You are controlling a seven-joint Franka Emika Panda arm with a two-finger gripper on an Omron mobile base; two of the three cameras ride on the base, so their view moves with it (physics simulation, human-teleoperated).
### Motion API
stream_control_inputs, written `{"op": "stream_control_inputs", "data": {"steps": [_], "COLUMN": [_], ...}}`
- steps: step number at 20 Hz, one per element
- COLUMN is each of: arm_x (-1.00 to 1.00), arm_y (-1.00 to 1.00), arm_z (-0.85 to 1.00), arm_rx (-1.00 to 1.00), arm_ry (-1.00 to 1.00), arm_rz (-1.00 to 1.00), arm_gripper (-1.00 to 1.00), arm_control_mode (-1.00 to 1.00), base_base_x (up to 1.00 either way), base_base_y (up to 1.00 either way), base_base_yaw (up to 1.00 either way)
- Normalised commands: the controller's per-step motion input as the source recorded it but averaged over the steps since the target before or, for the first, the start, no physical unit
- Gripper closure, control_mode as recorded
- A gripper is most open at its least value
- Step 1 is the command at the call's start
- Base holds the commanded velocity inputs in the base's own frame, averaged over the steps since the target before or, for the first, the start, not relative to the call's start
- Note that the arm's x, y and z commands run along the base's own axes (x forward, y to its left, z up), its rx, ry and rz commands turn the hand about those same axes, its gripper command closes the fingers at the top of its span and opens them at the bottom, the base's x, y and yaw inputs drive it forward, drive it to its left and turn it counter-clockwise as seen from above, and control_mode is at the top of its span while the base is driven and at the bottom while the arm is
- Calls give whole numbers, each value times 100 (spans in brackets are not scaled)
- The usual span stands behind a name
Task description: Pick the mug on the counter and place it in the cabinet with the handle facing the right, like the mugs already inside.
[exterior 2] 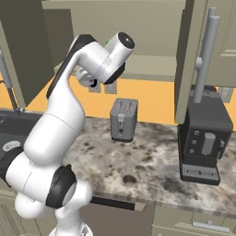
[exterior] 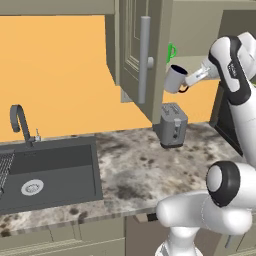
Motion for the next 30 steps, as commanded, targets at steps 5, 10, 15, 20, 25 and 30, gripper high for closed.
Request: {"op": "stream_control_inputs", "data": {"steps": [5, 10, 15, 20, 25, 30], "arm_x": [28, 26, 27, 31, 40, 44], "arm_y": [0, 0, 0, 0, -1, -1], "arm_z": [11, 14, 9, 1, 0, 0], "arm_rx": [4, 2, 0, 2, 3, 3], "arm_ry": [0, 0, 0, 0, 0, 0], "arm_rz": [0, 0, 0, 0, 0, 0], "arm_gripper": [100, 100, 100, 100, 100, 100], "arm_control_mode": [-100, -100, -100, -100, -100, -100], "base_base_x": [0, 0, 0, 0, 0, 0], "base_base_y": [0, 0, 0, 0, 0, 0], "base_base_yaw": [0, 0, 0, 0, 0, 0]}}
